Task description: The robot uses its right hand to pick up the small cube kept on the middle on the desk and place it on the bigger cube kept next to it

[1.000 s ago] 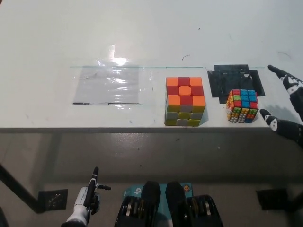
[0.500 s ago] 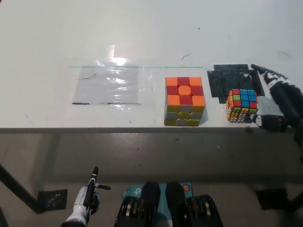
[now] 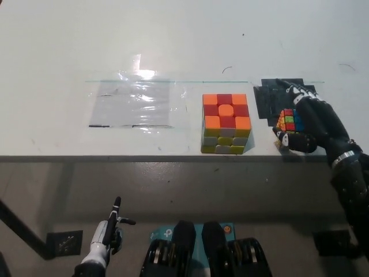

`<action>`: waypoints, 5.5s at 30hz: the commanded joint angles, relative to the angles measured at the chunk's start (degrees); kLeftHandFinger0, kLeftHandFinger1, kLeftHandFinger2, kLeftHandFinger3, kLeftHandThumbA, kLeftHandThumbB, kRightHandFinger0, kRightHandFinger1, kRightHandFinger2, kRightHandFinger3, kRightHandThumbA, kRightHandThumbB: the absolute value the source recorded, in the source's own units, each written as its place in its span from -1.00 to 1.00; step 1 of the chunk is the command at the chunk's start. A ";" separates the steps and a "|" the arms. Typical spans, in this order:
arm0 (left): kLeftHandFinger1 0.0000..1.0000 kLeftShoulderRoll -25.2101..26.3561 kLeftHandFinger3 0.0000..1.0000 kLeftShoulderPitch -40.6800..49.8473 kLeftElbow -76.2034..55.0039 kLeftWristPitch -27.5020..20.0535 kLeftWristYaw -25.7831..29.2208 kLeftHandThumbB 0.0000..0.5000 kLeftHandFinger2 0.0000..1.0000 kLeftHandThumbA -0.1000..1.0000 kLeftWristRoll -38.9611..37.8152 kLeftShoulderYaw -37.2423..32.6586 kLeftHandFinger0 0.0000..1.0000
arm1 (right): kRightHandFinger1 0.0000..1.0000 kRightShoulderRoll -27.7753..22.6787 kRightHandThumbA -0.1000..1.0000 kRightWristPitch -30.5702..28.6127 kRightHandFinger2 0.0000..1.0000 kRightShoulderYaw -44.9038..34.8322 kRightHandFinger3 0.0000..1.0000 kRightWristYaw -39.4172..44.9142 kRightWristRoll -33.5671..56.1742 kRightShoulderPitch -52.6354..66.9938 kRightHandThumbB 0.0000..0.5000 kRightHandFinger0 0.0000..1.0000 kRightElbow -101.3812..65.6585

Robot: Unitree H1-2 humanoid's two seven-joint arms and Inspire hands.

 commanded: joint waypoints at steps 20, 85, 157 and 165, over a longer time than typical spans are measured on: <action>-1.00 1.37 -1.00 -4.00 0.00 -1.63 1.20 1.00 -1.00 1.00 0.33 -0.67 -1.00 | 1.00 -2.57 0.18 -11.08 1.00 -0.91 1.00 -4.50 1.26 -3.72 0.60 1.00 14.64; -1.00 1.91 -1.00 -1.43 -0.81 -1.91 1.41 1.00 -1.00 1.00 0.38 -1.64 -1.00 | -0.39 -5.52 -1.00 -29.09 0.22 2.88 -0.14 -25.80 -10.65 -17.82 -0.68 -0.87 16.28; -1.00 2.24 -1.00 -2.94 -0.87 -1.91 2.09 1.00 -1.00 1.00 1.17 -3.16 -1.00 | -0.22 8.53 -1.00 -28.05 0.28 4.60 -0.23 -23.26 -10.45 -9.56 -0.72 -0.92 18.77; -1.00 2.22 -1.00 -2.90 -0.89 -1.91 1.40 1.00 -1.00 1.00 1.05 -3.22 -1.00 | -0.96 9.30 -1.00 -28.64 -0.49 4.80 0.02 -23.26 -9.63 -10.01 -0.98 -1.00 19.95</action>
